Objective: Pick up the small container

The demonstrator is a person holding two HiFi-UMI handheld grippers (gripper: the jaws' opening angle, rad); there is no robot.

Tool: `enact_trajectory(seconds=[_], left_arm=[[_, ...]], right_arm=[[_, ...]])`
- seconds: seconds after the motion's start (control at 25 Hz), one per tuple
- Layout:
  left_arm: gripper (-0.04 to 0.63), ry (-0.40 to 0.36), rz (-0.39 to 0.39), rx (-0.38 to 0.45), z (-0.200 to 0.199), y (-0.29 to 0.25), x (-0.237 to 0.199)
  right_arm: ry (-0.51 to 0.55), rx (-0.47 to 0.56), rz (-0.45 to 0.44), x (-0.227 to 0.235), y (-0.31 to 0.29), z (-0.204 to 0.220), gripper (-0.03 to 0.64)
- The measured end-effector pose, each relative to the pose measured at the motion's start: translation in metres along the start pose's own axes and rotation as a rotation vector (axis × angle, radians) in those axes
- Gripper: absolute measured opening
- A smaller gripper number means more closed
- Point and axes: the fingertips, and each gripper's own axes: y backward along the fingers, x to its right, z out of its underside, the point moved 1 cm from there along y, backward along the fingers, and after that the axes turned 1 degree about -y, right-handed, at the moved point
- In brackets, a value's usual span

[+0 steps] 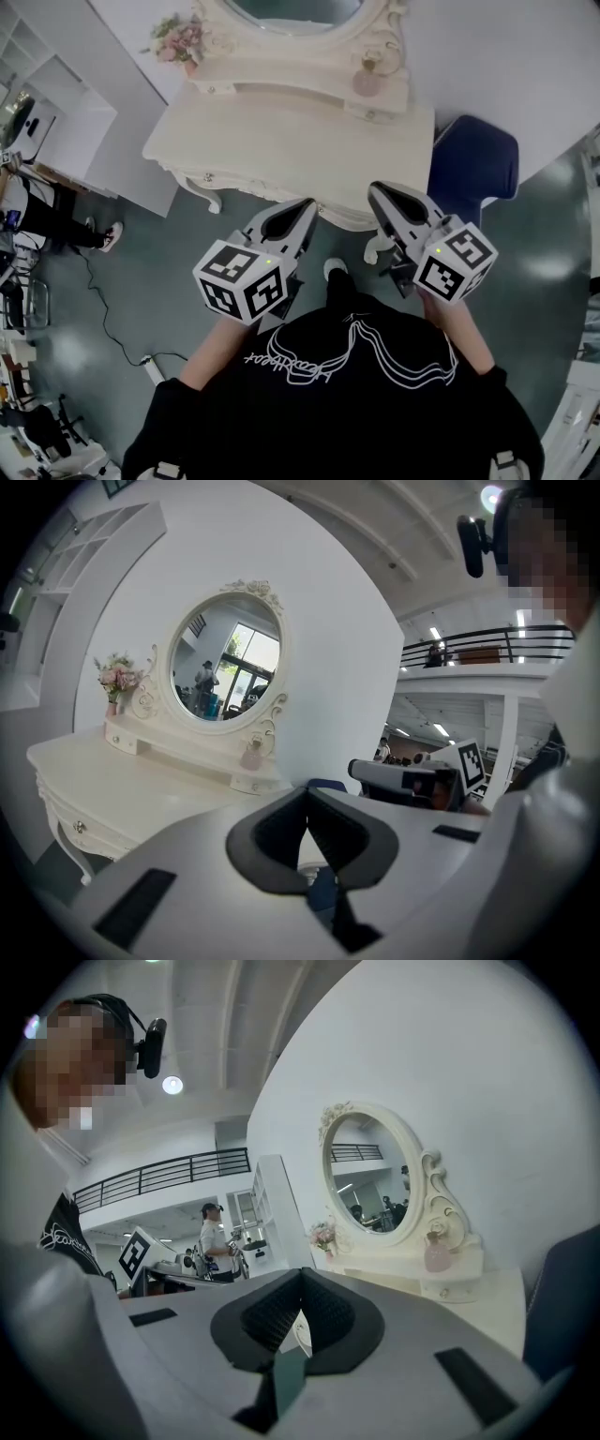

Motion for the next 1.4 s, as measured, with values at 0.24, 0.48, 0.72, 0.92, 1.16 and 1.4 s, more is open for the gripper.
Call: enact_trajectory(seconds=[0.24, 0.48, 0.72, 0.92, 1.16, 1.4], left_arm=[[0.002, -0.009, -0.025, -0.020, -0.020, -0.034, -0.033], [0.002, -0.027, -0.002, -0.060, -0.041, -0.093, -0.058], [0.002, -0.032, 0.004, -0.069, -0.064, -0.154, -0.082], [0.002, -0.037, 0.000, -0.068, -0.074, -0.177, -0.091], [0.002, -0.031, -0.005, -0.070, -0.077, -0.185, -0.103], [0.002, -0.042, 0.026, -0.081, -0.082, -0.197, -0.113]], right_arm=[[-0.010, 0.017, -0.011, 0.040, -0.034, -0.014, 0.006], [-0.064, 0.027, -0.002, 0.098, -0.063, -0.031, 0.005], [-0.061, 0.002, 0.014, 0.159, -0.085, -0.047, 0.006], [-0.065, -0.004, 0.020, 0.189, -0.097, -0.057, 0.006], [-0.041, -0.003, 0.042, 0.205, -0.106, -0.061, 0.006], [-0.018, 0.000, 0.080, 0.222, -0.116, -0.064, 0.023]])
